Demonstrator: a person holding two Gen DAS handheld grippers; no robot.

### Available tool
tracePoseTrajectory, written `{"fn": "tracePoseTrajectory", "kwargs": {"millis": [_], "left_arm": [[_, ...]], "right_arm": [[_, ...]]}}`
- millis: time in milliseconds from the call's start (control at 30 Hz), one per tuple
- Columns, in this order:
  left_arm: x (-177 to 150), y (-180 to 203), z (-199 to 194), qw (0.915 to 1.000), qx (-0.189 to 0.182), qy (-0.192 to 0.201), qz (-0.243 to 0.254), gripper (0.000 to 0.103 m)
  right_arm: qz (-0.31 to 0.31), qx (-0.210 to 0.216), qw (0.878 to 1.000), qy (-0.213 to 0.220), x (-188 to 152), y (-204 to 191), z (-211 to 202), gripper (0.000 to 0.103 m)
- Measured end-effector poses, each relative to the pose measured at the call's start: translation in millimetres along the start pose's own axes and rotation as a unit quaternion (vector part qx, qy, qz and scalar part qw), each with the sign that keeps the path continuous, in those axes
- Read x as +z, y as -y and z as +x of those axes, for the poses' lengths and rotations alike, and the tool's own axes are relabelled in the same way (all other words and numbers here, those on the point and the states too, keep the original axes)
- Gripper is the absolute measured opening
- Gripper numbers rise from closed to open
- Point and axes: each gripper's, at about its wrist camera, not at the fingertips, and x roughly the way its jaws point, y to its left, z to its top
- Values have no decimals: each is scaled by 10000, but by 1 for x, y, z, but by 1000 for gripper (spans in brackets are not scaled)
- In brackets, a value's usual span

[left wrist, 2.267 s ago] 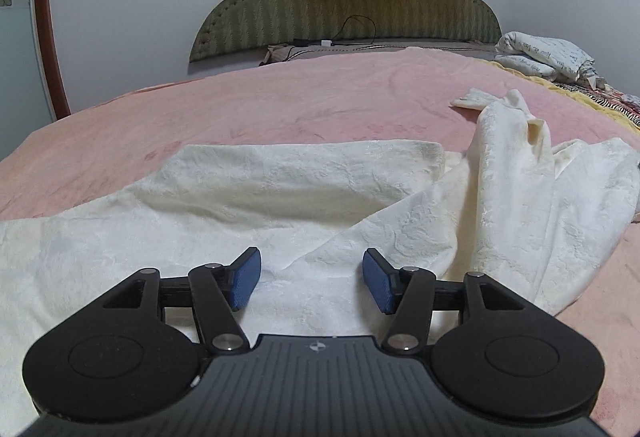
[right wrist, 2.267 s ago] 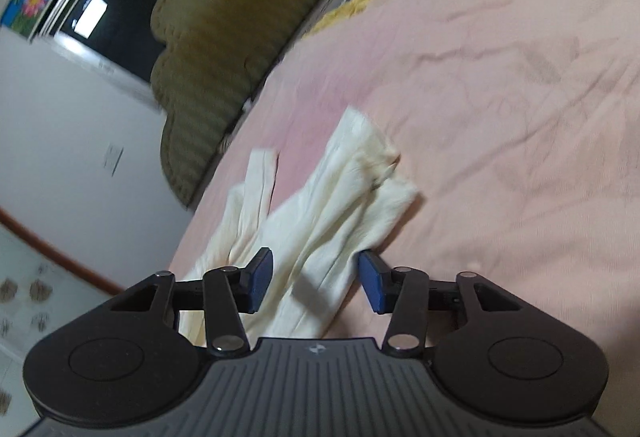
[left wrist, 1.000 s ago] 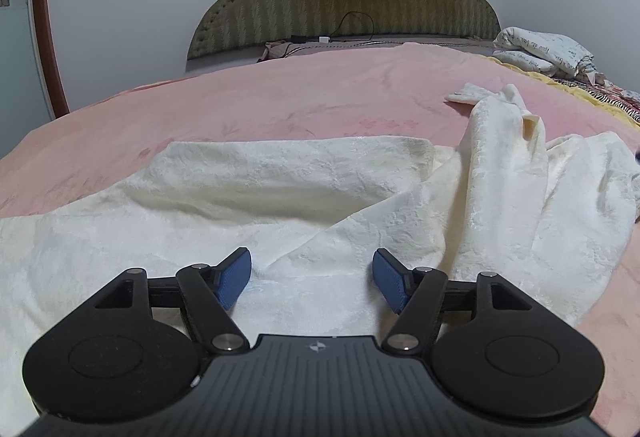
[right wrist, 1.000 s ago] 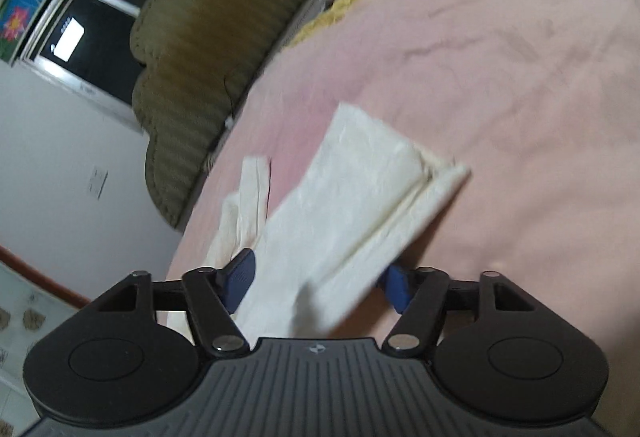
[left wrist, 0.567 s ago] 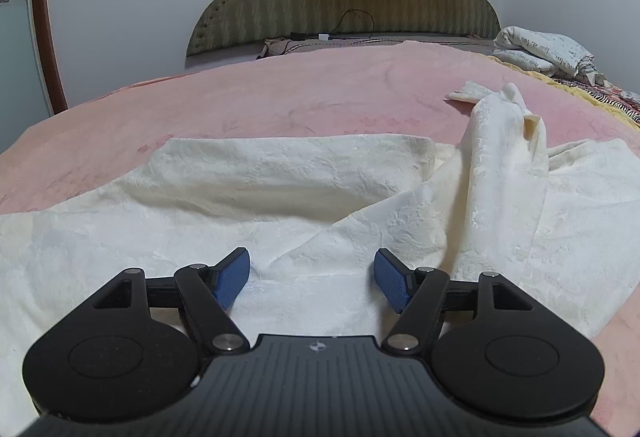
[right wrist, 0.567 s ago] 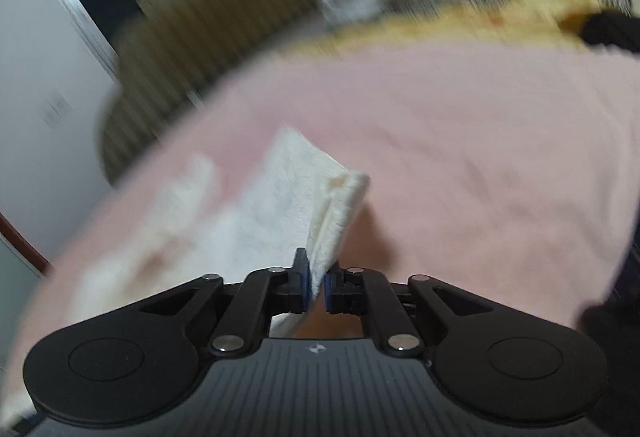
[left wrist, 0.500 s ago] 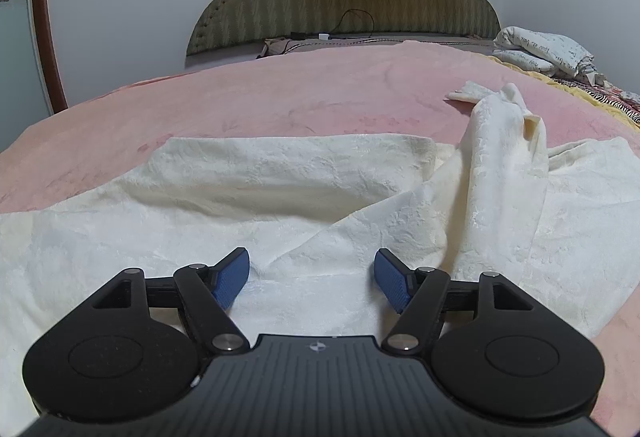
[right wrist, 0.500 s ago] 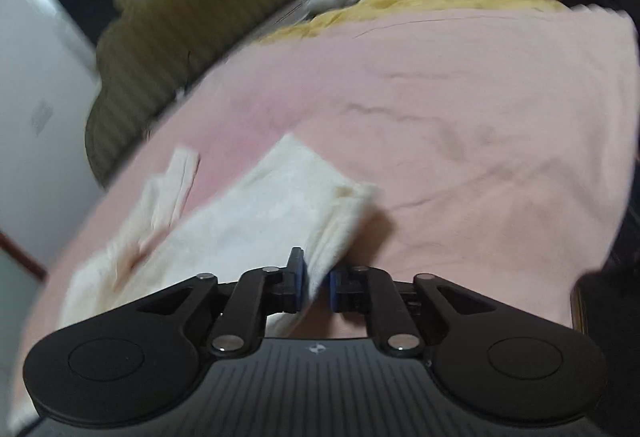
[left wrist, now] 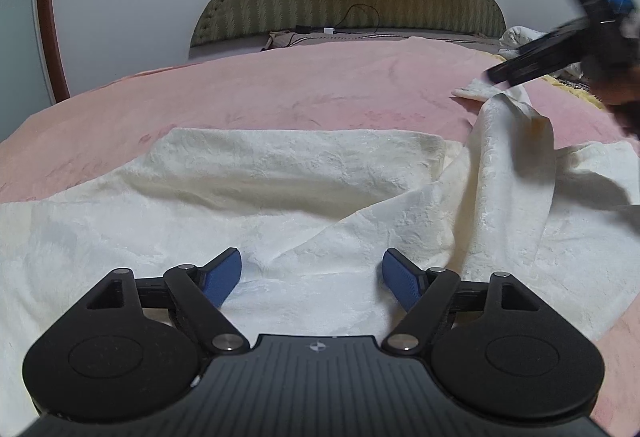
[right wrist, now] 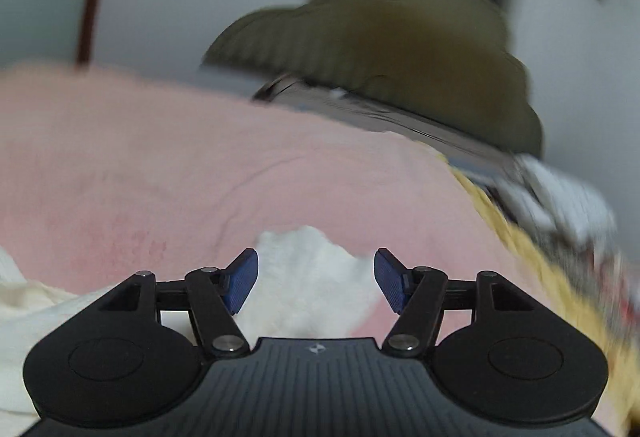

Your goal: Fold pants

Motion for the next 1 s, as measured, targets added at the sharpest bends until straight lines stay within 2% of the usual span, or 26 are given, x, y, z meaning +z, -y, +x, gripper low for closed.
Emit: {"fn": "tracePoseTrajectory", "kwargs": {"millis": [67,100,167,200,233,267,333,400,433,500,567,667,700,767,833,867,933,1000], "left_arm": [[0,-4,1,10000,-23,-18,-59,82],[0,-5,1,10000,-40,-26,-88,83],[0,-7,1,9999,-66,-33,-126,83],[0,-7,1,9999,-72,-33,-132,84],[0,-7,1,9999,-76,-34,-134,84],[0,-7,1,9999,-81,-36,-137,84],[0,-11,2,9998,-100,-37,-142,84],[0,-12,2,9998,-115,-28,-152,84],[0,-13,1,9998,-132,-10,-161,82],[-1,-13,-6,9994,-261,145,-153,78],[-1,-7,-21,9978,-492,442,25,78],[2,19,-43,9920,-871,687,594,82],[4,30,-48,9888,-1005,719,842,84],[3,53,-56,9793,-1310,790,1329,87],[-3,78,-59,9668,-1526,826,1877,88],[-6,88,-60,9617,-1503,858,2128,88],[-14,108,-57,9546,-1218,963,2542,83],[-18,120,-49,9499,-1031,1023,2767,78]], "right_arm": [[-352,241,9977,-524,13,-19,37,64],[-383,216,9960,-779,14,-24,57,64],[-310,-30,9942,-1027,12,-22,78,59],[-137,-164,9945,-1021,9,-16,79,46],[195,-183,9948,-979,5,-5,76,19],[635,-92,9942,-859,0,8,67,12],[1706,177,9841,-460,-12,42,42,7],[2745,291,9611,-101,-32,79,7,5],[3269,398,9442,119,-43,97,-9,5],[4247,556,9026,434,-74,130,-46,5],[4912,734,8658,611,-108,150,-79,5],[5355,704,8395,595,-148,158,-116,5],[5559,747,8259,567,-162,160,-122,5],[5898,810,8020,486,-187,157,-126,5],[6095,758,7882,389,-202,160,-120,5],[6192,762,7806,375,-210,159,-120,5],[6362,846,7659,390,-219,159,-116,5],[6386,873,7633,435,-221,160,-116,5]]}}
